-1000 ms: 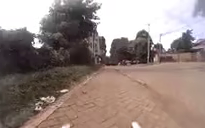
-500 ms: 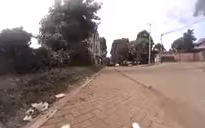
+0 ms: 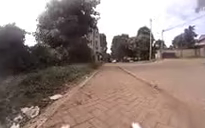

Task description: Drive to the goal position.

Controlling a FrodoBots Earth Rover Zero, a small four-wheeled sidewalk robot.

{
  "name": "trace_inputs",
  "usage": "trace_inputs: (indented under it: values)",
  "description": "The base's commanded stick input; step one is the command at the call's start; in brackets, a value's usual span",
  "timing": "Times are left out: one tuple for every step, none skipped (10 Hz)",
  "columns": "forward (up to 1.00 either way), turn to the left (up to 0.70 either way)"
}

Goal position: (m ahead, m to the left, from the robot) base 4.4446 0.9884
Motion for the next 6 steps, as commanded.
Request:
trace_inputs:
  values:
    - [0.50, -0.50]
    - [0.50, -0.50]
    - [0.50, -0.05]
    - [0.50, 0.00]
    - [0.50, 0.00]
    - [0.50, 0.00]
